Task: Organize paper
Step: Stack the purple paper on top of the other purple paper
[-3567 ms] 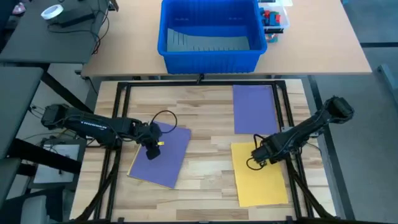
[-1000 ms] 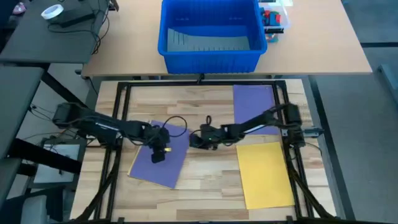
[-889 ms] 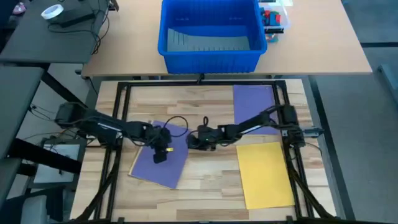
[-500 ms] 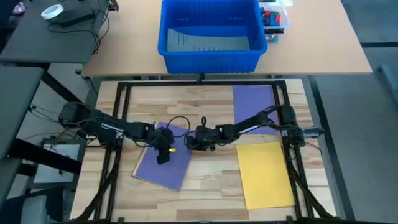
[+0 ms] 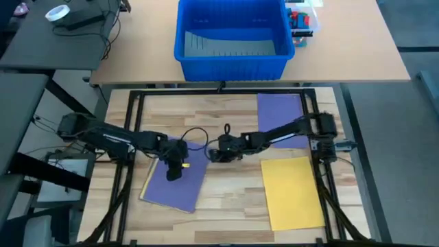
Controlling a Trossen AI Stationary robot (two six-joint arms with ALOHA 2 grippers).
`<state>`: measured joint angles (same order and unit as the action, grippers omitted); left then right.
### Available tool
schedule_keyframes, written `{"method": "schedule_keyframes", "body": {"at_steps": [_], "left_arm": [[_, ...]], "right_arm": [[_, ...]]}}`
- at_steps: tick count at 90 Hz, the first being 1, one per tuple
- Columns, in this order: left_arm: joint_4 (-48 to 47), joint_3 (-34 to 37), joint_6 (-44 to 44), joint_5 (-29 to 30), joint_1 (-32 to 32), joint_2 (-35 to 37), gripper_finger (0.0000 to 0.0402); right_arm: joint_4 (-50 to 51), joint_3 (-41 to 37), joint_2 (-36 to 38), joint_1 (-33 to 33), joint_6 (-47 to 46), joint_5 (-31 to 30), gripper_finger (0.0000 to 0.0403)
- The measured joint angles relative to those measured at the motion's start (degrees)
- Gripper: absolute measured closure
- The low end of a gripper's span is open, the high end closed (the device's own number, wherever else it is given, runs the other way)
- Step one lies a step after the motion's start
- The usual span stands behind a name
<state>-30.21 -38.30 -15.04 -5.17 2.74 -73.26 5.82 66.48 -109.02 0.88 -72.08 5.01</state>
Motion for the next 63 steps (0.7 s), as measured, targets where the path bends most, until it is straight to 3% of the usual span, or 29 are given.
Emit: {"method": "schedule_keyframes", "body": {"at_steps": [13,26,63], "left_arm": [[-2.0,-0.7,1.0,1.2,-1.4,3.9,0.0402],[-0.1,0.8,0.7,3.1,-2.3,3.7,0.0402],[12.4,4.7,-1.9,2.4,-1.4,-5.9,0.0402]], "right_arm": [[8.0,0.0,6.0,2.9,5.1,-0.3,0.0403],[8.2,0.0,5.9,3.8,2.9,-0.4,0.0402],[-13.3,0.0,-8.8,3.7,-4.6,1.3,0.0302]]}}
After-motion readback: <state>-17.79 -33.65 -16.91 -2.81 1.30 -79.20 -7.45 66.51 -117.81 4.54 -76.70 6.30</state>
